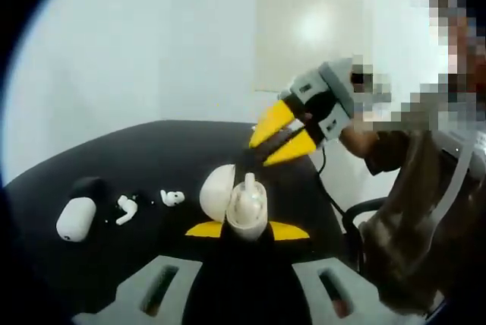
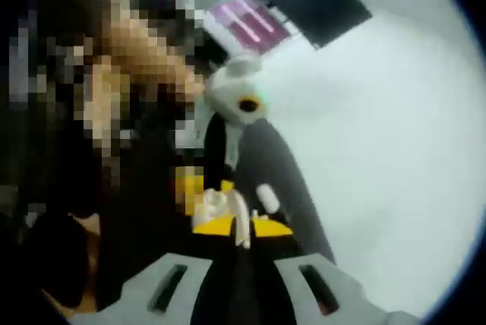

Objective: Pick up three earphones and place each one into its charging case using tactile feedback, ensure that each earphone is properly inserted and securely positioned inside the case.

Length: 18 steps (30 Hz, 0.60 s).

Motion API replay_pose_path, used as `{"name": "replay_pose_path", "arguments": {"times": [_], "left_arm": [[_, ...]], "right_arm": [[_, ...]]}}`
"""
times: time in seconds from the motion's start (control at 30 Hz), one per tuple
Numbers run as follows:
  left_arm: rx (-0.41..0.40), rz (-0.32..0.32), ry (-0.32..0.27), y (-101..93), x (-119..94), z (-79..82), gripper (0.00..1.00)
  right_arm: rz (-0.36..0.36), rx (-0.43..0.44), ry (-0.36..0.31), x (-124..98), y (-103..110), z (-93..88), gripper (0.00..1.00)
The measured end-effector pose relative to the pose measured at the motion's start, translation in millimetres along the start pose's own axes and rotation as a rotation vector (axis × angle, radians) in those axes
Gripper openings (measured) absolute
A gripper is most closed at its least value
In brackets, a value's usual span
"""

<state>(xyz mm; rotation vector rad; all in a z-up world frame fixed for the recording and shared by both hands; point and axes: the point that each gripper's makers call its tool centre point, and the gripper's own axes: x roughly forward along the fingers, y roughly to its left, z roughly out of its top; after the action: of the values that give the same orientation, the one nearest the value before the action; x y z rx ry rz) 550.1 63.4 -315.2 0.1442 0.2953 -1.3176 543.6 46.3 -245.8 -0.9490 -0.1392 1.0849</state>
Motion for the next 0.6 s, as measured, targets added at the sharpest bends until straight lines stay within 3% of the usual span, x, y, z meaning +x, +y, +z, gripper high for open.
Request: {"name": "replay_pose_path", "arguments": {"times": [0.1, 0.23, 0.3, 0.43, 0.6], "left_arm": [[0.0, 0.002, 0.0, -0.3, 0.1, 0.0, 0.18], [0.001, 0.004, -0.001, 0.2, 0.1, 0.1, 0.18], [-0.001, 0.003, 0.0, 0.1, 0.1, 0.0, 0.18], [0.002, 0.003, 0.0, -0.3, 0.3, -0.2, 0.18], [0.007, -0.003, 0.0, -0.9, 0.1, -0.1, 0.17]], "right_arm": [[0.037, 0.152, -0.058, -5.3, -12.6, -11.7, 0.19], [0.243, 0.553, -0.139, 3.2, 7.7, -43.0, 0.23], [0.322, 0.681, -0.177, 9.2, 17.7, -48.2, 0.26], [0.388, 0.69, -0.221, 22.1, 27.6, -49.1, 0.26], [0.556, 0.713, -0.252, 31.0, 48.2, -36.5, 0.26]]}}
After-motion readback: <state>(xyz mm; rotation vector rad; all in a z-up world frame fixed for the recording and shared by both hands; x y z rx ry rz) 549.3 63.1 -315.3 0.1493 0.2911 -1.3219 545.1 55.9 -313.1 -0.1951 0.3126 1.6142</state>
